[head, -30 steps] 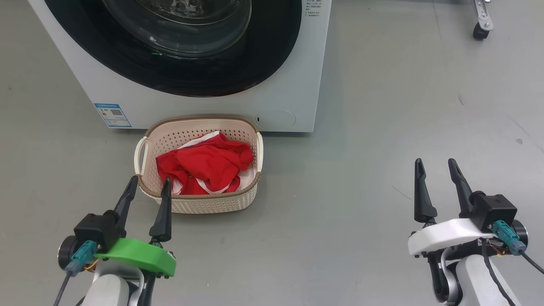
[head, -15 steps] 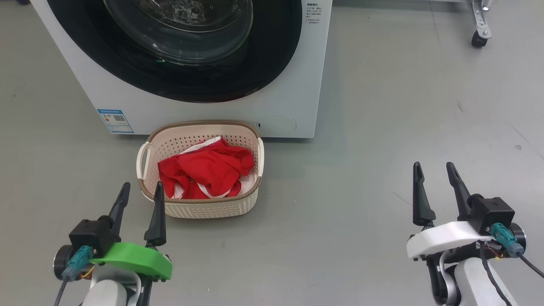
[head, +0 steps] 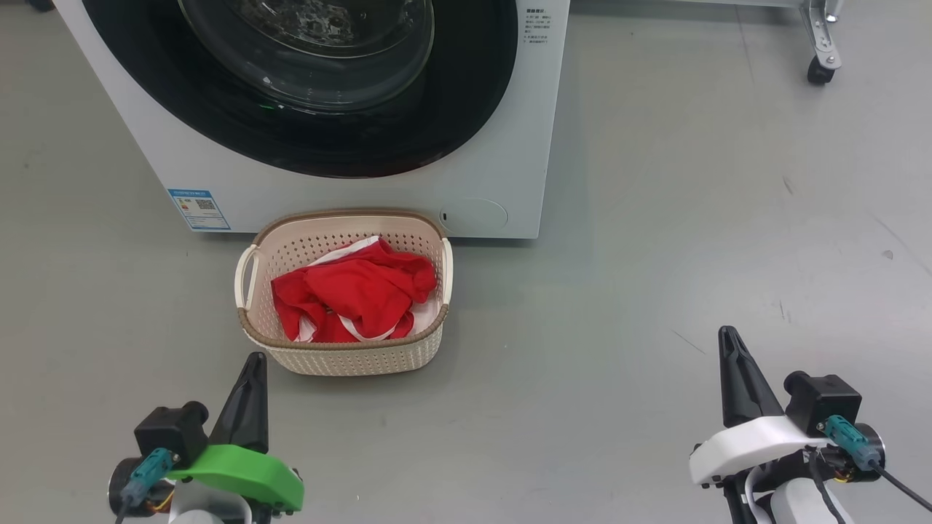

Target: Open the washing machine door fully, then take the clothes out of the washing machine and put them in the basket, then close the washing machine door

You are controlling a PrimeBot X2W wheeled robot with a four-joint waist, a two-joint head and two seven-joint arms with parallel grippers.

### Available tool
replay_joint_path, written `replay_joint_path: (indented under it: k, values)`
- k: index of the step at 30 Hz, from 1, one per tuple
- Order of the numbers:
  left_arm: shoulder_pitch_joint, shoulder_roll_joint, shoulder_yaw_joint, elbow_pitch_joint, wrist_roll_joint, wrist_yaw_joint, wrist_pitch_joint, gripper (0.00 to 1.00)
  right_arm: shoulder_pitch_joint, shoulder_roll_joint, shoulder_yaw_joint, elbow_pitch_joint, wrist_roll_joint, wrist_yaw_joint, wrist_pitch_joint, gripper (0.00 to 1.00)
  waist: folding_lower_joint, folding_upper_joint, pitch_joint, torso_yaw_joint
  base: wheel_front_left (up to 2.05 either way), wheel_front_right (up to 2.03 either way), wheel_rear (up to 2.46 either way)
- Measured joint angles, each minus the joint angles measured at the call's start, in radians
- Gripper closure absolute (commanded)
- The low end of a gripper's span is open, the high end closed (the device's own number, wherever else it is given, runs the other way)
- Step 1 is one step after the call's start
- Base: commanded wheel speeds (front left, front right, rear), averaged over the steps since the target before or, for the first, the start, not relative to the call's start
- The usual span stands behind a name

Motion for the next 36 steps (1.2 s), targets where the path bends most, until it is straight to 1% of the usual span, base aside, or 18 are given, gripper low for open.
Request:
replay_joint_path:
  k: [4,8,14,36]
  values:
    - [0.000,0.000,0.003,-0.002,-0.033,0.000,0.007,1.00,-0.001,0.000,-0.007,0.000,0.030,0.001,0.010,1.00,0.0000,0.0000,-0.003,-0.001,0.00,0.00,0.00]
    - [0.000,0.000,0.009,-0.007,-0.087,0.000,0.020,1.00,-0.002,0.001,-0.022,0.000,0.082,0.009,0.027,1.00,0.0000,0.0000,-0.006,-0.002,0.00,0.00,0.00]
    - [0.000,0.000,0.019,-0.016,-0.179,0.000,0.045,1.00,-0.003,0.001,-0.037,0.002,0.188,0.018,0.048,1.00,0.0000,0.0000,-0.011,-0.003,0.00,0.00,0.00]
    - [0.002,0.000,0.067,-0.043,-0.438,0.000,0.124,1.00,-0.006,0.004,-0.098,0.002,0.456,0.045,0.134,1.00,0.0000,0.0000,-0.025,-0.007,0.00,0.00,0.00]
